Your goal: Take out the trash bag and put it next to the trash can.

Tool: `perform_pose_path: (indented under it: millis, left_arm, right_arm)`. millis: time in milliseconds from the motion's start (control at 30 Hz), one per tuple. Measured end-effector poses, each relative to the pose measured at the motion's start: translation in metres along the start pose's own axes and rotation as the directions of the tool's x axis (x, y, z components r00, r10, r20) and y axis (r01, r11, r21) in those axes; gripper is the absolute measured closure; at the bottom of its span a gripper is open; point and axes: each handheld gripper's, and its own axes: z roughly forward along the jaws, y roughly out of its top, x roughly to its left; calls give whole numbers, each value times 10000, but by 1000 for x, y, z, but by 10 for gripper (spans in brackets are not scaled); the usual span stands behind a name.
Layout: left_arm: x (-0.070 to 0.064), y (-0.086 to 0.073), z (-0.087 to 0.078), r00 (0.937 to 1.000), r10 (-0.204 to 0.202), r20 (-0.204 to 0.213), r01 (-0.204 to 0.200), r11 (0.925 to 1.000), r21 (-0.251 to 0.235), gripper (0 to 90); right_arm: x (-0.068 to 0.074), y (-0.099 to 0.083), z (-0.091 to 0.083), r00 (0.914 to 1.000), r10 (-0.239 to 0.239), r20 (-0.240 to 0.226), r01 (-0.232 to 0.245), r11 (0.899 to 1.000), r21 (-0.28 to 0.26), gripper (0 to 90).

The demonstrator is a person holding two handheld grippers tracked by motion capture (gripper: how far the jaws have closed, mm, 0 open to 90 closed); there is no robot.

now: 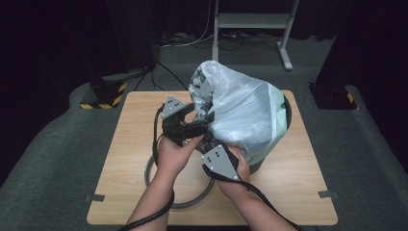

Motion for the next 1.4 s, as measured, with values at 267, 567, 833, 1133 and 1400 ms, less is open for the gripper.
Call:
perform_pose_path:
  millis: [267,567,833,1133,1400]
  left_arm:
    - [-1,-2,0,9991,18,418,-22,9999,103,534]
    - [1,-3,-6,9993,161,336,-149,9992,-371,738]
    - [9,-6,-6,9971,-308,697,357,9969,-706,891]
    - [8,-15,-4,9969,-329,716,435,9875,-1516,895]
    - [4,-14,-3,9972,-354,664,476,9803,-1917,898]
  right_arm:
    - [0,0,-1,10000,21,-12,-21,10000,13,900]
    - [-2,2,-7,9999,119,5,-119,9995,-277,888]
    - [-9,12,-22,9989,471,-67,-474,9962,-727,784]
    - [-29,23,-39,9920,1190,-421,-1211,9913,-523,685]
    - [-60,25,-56,9835,1797,-216,-1804,9829,-373,620]
